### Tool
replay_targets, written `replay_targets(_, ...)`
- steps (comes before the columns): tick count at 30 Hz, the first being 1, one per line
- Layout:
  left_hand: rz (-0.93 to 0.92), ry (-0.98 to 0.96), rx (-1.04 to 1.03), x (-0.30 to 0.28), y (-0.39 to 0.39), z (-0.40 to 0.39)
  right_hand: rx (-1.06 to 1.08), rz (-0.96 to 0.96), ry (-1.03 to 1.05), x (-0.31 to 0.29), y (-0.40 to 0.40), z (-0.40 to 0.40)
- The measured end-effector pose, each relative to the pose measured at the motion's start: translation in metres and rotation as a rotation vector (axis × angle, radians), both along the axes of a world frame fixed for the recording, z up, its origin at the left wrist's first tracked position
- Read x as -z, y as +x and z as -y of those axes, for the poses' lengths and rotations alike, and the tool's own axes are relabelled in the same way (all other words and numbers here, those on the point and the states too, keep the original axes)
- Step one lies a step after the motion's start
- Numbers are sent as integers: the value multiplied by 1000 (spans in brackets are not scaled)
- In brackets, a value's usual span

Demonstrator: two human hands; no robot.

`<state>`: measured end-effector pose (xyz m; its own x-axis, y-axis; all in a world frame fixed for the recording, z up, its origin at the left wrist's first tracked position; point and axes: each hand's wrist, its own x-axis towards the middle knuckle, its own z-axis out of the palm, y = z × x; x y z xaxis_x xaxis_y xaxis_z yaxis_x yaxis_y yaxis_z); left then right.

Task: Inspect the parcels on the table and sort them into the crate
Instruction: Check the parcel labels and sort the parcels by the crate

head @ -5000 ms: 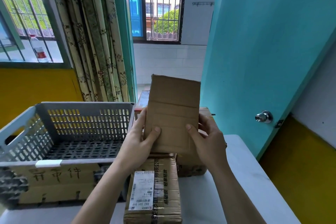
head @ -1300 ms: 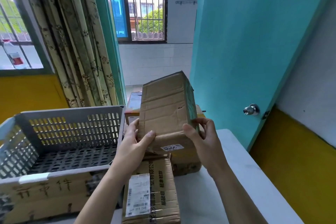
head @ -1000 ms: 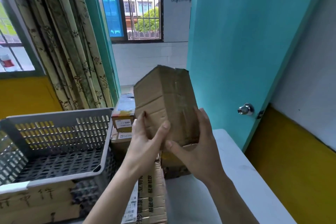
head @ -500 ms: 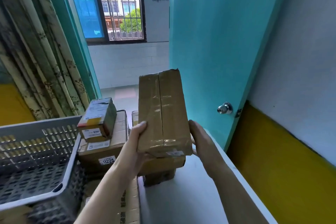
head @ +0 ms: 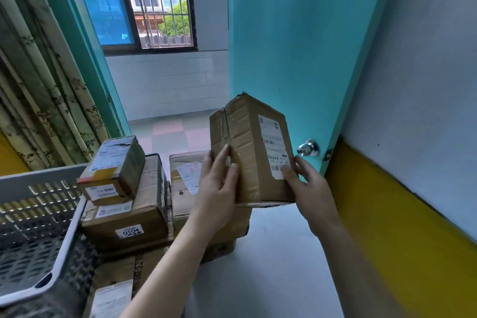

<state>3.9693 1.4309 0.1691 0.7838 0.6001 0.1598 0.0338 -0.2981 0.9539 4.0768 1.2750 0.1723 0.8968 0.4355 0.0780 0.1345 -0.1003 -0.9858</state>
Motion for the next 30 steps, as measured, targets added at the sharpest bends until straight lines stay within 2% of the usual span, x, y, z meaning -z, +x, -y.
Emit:
replay_targets(2,-54,-15,52,5,18,8,15,24,-5,1,14,6)
replay_targets(5,-168,121,79,7,38,20,53,71,-53,2,35,17)
replay_targets(10,-95,-49,164,24,76,36,106,65,-175,18,75,32)
replay_targets(17,-160,-129,186,64,123,51,63,-38,-314,43,127,43)
replay_targets(30,-445,-127,97,160,173,35,44,-260,-412,137,172,23)
